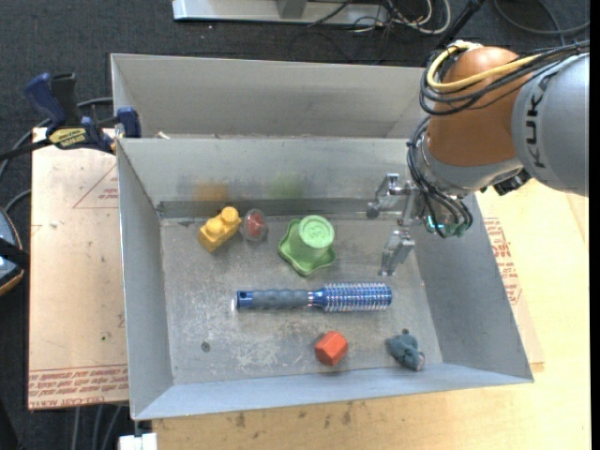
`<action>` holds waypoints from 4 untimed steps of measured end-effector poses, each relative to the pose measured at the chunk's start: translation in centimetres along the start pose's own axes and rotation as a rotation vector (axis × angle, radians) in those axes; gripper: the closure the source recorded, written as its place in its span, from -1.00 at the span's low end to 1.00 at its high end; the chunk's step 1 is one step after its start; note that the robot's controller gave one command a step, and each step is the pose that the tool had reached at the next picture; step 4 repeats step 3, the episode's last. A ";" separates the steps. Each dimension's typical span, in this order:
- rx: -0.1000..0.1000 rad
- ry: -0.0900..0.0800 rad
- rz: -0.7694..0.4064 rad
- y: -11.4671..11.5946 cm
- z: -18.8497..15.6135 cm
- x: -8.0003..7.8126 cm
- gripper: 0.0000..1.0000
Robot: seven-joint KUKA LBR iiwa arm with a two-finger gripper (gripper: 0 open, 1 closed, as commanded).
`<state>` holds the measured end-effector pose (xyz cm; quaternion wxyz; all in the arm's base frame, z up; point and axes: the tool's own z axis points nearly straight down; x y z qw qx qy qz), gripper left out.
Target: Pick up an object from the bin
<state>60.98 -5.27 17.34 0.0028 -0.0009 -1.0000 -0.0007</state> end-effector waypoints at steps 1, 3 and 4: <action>0.002 -0.018 -0.096 1.6 10.2 7.5 -1.00; 0.002 -0.014 -0.105 3.9 -3.2 7.8 1.00; 0.002 -0.014 -0.105 3.9 -3.2 7.8 1.00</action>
Offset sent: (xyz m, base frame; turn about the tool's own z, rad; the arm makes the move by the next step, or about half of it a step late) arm -0.0780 0.0164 -0.1034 -0.0995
